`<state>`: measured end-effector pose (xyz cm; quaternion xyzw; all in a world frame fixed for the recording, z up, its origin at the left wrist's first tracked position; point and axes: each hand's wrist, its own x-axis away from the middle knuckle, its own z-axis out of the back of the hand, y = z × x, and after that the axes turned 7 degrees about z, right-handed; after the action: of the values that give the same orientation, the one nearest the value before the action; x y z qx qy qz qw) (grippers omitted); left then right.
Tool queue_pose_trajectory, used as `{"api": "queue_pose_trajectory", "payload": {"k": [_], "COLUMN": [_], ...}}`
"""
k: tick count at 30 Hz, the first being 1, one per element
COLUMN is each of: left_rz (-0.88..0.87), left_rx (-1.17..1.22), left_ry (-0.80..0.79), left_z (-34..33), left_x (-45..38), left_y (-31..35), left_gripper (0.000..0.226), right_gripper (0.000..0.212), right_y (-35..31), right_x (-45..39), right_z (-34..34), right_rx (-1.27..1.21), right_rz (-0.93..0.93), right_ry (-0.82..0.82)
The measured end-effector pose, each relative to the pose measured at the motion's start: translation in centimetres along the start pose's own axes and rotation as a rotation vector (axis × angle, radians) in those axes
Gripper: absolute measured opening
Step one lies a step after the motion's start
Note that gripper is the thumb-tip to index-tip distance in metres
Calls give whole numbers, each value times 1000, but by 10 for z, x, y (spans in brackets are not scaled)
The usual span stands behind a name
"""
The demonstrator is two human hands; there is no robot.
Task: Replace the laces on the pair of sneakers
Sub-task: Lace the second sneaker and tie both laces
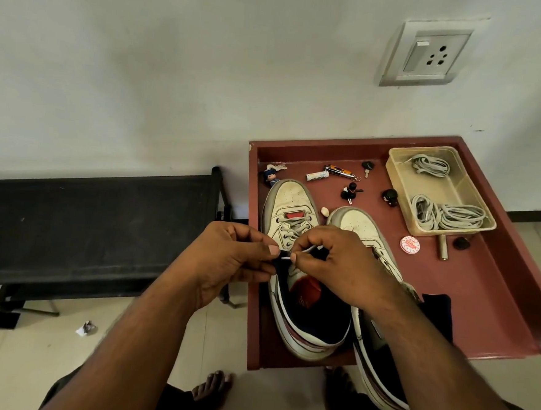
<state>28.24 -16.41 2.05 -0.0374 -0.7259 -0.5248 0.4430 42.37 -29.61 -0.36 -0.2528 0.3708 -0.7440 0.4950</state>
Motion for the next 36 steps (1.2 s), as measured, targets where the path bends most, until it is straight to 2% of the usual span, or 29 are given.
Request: {"api": "queue_pose_trajectory", "payload": {"k": [5, 8, 14, 15, 19, 20, 22, 24, 26, 27, 29, 30, 32, 33, 34, 35, 36], "left_rz": [-30, -70, -154, -115, 289, 283, 82, -168, -290, -304, -228, -109, 266, 408, 456, 400, 269], "left_rx": [-12, -89, -241, -367, -1280, -1383, -1306, -979, -765, -737, -815, -968, -1317, -1395, -1394, -1340, -1235], "left_ry": [-11, -13, 33, 48, 4, 7, 57, 78, 7, -13, -16, -25, -79, -89, -80, -57, -2], "left_z": [2, 6, 15, 22, 40, 38, 29, 16, 5, 5, 14, 22, 38, 42, 42, 41, 38], "left_x": [0, -2, -1, 1, 13, 12, 8, 4, -1, -3, -5, -4, 3, 7, 10, 9, 5], "left_y": [-1, -3, -6, -7, -15, -17, -16, -14, -10, -11, -12, -12, -13, -15, -16, -18, -19], "left_gripper": [26, 15, 11, 12, 14, 15, 14, 8, 6, 7, 9, 12, 13, 9, 7, 10, 12], "right_gripper": [6, 5, 5, 6, 19, 23, 26, 26, 26, 26, 28, 30, 38, 43, 48, 52, 54], "right_y": [-3, -2, 4, 4, 7, 8, 8, 8, 8, 7, 10, 11, 12, 12, 12, 11, 10], "right_x": [-2, -2, -3, -3, -2, -2, -3, -3, -3, -3, -2, -2, 0, 1, 2, 3, 3], "right_z": [-8, -7, -6, -5, 1, 3, 5, 7, 7, 7, 10, 13, 21, 26, 30, 31, 32], "right_rx": [74, 42, 57, 52, 133, 162, 183, 186, 186, 187, 183, 183, 204, 215, 215, 204, 193], "right_rz": [73, 74, 66, 65, 87, 96, 101, 94, 99, 101, 82, 67, 27, 8, -12, -27, -39], "right_ry": [11, 11, -10, -14, -49, -55, -52, -54, -52, -49, -64, -80, -132, -165, -197, -220, -234]}}
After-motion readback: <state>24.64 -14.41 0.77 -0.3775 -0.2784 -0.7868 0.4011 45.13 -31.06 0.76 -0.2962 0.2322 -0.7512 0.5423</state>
